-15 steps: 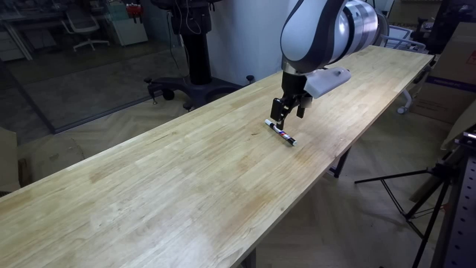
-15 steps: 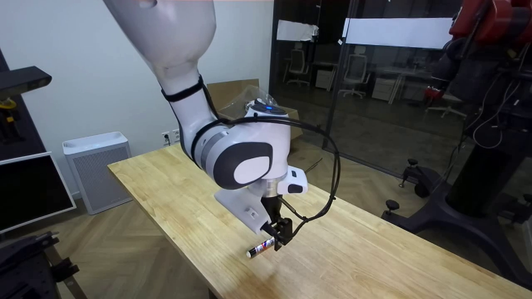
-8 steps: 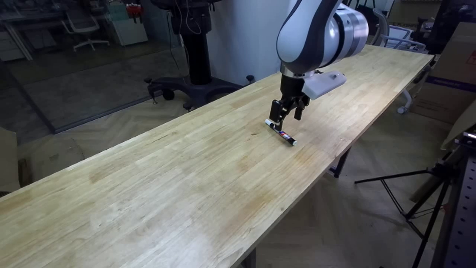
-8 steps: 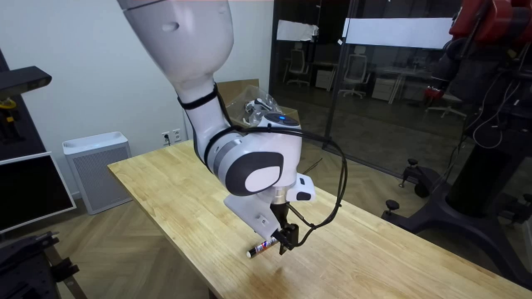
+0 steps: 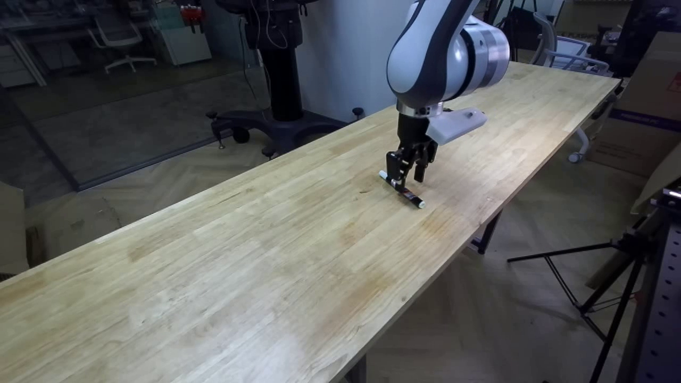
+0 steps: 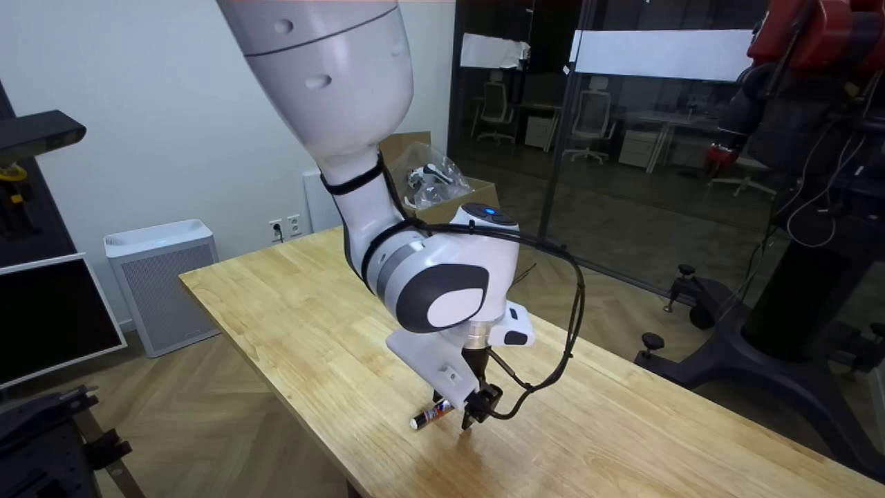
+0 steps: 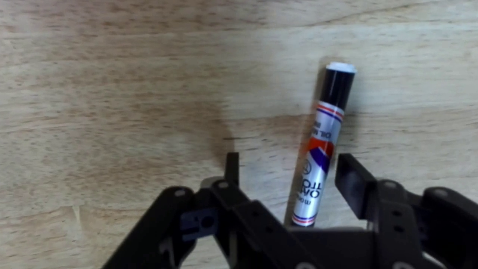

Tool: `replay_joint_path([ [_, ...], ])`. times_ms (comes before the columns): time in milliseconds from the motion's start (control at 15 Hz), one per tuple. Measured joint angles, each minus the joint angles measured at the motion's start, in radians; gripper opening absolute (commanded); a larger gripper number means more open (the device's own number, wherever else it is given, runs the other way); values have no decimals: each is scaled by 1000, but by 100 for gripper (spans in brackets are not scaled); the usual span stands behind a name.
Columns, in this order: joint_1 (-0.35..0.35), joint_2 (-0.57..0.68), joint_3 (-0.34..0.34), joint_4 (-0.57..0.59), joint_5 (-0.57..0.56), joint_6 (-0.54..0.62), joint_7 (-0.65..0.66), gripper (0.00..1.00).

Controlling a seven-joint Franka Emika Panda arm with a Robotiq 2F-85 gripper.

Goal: Move the marker to the left

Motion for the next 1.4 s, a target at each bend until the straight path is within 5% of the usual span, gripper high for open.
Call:
replay_joint_path([
  [400, 1, 24, -1, 47, 0, -42, -1, 1],
  [867, 24, 26, -13, 82, -31, -132, -6, 4],
  [1200, 124, 27, -62, 188, -149, -316, -6, 4],
  [1400, 172, 39, -71, 263, -175, -329, -1, 4],
])
